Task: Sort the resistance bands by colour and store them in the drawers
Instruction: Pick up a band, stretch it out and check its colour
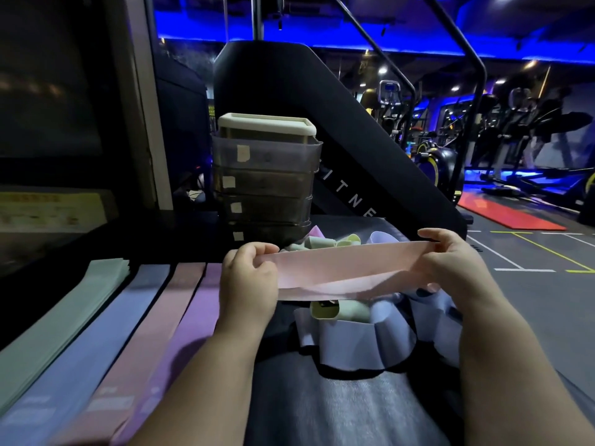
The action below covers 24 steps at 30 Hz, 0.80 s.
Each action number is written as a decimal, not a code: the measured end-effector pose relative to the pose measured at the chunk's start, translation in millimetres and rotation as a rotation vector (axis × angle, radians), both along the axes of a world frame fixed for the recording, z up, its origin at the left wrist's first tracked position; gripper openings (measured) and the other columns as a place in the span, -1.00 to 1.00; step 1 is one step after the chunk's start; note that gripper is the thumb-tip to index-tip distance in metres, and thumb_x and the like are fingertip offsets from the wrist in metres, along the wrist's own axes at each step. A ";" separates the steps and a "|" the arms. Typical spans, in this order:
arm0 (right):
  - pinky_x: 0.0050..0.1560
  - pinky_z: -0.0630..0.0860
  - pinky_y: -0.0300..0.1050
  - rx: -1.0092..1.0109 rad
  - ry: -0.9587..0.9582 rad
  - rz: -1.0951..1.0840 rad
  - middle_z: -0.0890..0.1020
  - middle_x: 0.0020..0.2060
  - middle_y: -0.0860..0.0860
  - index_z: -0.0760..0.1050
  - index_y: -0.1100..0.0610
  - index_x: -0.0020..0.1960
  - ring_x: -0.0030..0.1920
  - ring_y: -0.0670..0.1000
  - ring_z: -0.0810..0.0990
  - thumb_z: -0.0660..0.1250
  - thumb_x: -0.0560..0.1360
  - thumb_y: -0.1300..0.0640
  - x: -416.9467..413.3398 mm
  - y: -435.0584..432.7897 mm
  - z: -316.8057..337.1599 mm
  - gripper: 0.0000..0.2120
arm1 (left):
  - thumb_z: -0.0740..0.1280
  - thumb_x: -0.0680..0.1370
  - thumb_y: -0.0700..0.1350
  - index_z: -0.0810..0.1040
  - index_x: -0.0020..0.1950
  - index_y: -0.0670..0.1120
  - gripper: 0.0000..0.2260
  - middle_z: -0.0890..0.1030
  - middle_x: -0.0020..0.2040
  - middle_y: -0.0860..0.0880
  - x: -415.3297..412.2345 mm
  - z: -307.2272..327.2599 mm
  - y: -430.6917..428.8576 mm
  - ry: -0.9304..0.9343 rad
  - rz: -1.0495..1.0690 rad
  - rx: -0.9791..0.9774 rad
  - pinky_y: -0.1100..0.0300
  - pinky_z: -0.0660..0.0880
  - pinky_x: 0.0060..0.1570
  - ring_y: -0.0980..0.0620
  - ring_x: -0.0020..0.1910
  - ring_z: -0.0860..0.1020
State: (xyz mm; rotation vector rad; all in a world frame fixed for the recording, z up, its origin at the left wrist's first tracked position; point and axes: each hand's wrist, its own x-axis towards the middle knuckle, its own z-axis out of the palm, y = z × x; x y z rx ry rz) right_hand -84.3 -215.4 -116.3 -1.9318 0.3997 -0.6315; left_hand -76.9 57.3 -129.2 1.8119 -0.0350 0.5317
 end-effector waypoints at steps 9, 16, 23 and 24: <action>-0.14 0.64 0.04 0.139 -0.073 0.005 0.69 -0.12 0.05 0.56 0.03 -0.05 -0.12 0.09 0.68 0.51 0.17 0.16 -5.4 -7.7 -2.3 -0.63 | 0.12 0.54 -0.36 0.56 0.06 0.03 -0.65 0.41 0.17 0.03 -3.2 -0.7 3.1 -0.040 0.005 0.059 0.31 0.29 0.06 0.11 0.10 0.40; -0.28 0.53 -0.03 0.206 -0.017 0.183 0.63 -0.33 0.24 0.67 0.28 -0.11 -0.36 0.12 0.56 0.44 -0.02 0.27 -19.9 -4.6 4.2 -0.54 | 0.22 0.55 -0.28 0.54 0.14 0.04 -0.71 0.56 0.15 0.00 4.3 -10.8 5.5 -0.014 -0.065 0.149 0.38 0.41 -0.09 0.07 0.06 0.53; -0.05 0.54 0.01 -0.104 0.259 0.047 0.52 -0.41 0.02 0.65 0.30 -0.18 -0.25 -0.02 0.48 0.45 0.11 0.08 -16.2 -5.1 5.7 -0.63 | 0.32 0.49 -0.22 0.49 0.16 -0.03 -0.74 0.59 0.06 0.03 1.6 -13.4 5.6 0.302 -0.142 0.412 0.16 0.51 0.04 0.00 0.04 0.56; -0.17 0.48 -0.05 -0.146 0.293 0.038 0.48 -0.44 0.02 0.64 0.31 -0.19 -0.29 -0.02 0.42 0.46 0.14 0.06 -14.5 -6.0 4.6 -0.64 | 0.32 0.48 -0.22 0.49 0.12 -0.04 -0.77 0.57 0.01 0.05 0.3 -12.6 5.4 0.319 -0.138 0.465 0.20 0.50 -0.02 0.02 -0.01 0.55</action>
